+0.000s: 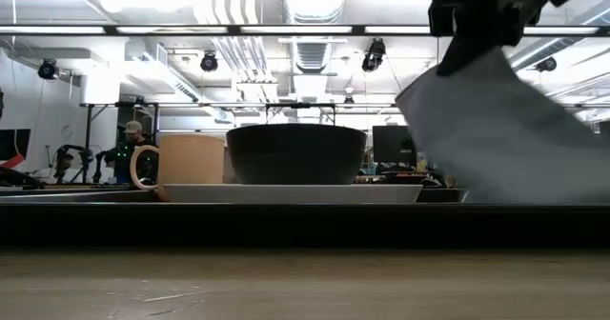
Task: Set up tray
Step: Put the gray napkin to the right of the white plate on the black serving tray
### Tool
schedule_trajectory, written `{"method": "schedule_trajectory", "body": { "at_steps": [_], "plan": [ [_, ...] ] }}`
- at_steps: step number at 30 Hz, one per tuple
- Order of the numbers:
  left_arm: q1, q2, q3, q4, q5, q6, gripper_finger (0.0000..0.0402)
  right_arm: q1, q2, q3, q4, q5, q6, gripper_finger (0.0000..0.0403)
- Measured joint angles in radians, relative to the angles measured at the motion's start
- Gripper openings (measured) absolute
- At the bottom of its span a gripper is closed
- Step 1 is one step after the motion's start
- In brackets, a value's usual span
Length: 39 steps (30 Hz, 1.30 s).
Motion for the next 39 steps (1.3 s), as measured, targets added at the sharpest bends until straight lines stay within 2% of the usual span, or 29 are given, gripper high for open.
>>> {"method": "schedule_trajectory", "body": {
  "at_steps": [6,13,22,26,30,35,39],
  "plan": [
    [0.000,0.001,-0.052,0.006,0.000,0.000,0.0134,-0.145,0.051,-0.098,0.094,-0.073,-0.087,0.0008],
    [0.000,0.001,-0.113,0.005,0.000,-0.011,0.0134,-0.250,0.147,-0.120,0.169,-0.152,-0.199,0.0008],
    [0.001,0.000,-0.126,-0.002,0.040,-0.046,0.0134,-0.385,0.168,-0.139,0.137,-0.155,-0.314,0.0008],
    [0.001,-0.002,-0.126,-0.004,0.071,-0.063,0.0134,-0.390,0.167,-0.139,0.137,-0.154,-0.363,0.0013],
    [0.000,-0.002,-0.126,-0.010,0.083,-0.063,0.0134,-0.390,0.167,-0.128,0.136,-0.156,-0.382,0.0041],
    [0.000,-0.002,-0.126,-0.010,0.083,-0.061,0.0134,-0.390,0.152,-0.080,0.115,-0.162,-0.417,0.0107],
    [0.000,-0.002,-0.126,-0.010,0.083,-0.061,0.0134,-0.395,0.131,0.013,0.050,-0.155,-0.425,0.0156]
  ]
}}
